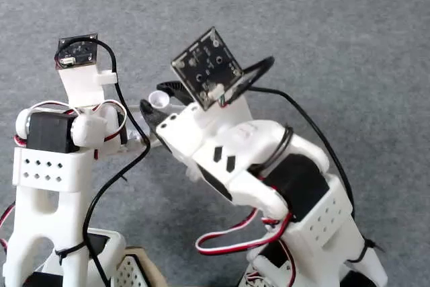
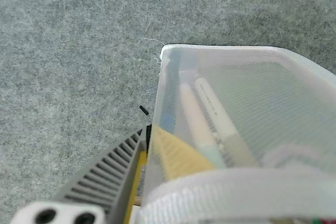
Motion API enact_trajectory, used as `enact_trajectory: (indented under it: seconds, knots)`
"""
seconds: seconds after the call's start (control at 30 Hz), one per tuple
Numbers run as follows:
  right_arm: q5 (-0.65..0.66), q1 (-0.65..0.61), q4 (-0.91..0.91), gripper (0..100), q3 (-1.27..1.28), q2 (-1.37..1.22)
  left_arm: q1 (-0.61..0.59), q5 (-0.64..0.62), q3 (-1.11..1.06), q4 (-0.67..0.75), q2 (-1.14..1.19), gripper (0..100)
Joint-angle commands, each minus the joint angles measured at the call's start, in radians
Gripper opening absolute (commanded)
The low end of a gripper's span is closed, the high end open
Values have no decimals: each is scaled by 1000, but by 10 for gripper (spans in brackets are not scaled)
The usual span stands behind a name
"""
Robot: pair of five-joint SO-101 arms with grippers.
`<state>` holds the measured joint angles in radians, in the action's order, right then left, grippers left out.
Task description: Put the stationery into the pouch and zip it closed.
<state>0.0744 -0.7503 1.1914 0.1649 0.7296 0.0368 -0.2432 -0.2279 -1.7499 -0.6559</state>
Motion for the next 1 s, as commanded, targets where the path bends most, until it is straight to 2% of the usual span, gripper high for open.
enact_trajectory:
  seconds: [0.0, 0.4, 0.57, 0.77, 0.97]
  knots:
    - [17, -3, -6, 11, 36, 42, 10, 3, -2, -11, -5, 28]
    - [17, -6, -54, 18, 93, 77, 10, 3, -2, -9, -3, 28]
    - [17, -6, -64, 120, 93, 76, 8, 3, -2, -9, -3, 28]
    - [86, -6, -63, 122, 93, 77, 8, 3, -2, -9, -3, 28]
    - [87, -8, -63, 123, 85, 82, 8, 3, -2, -9, -3, 28]
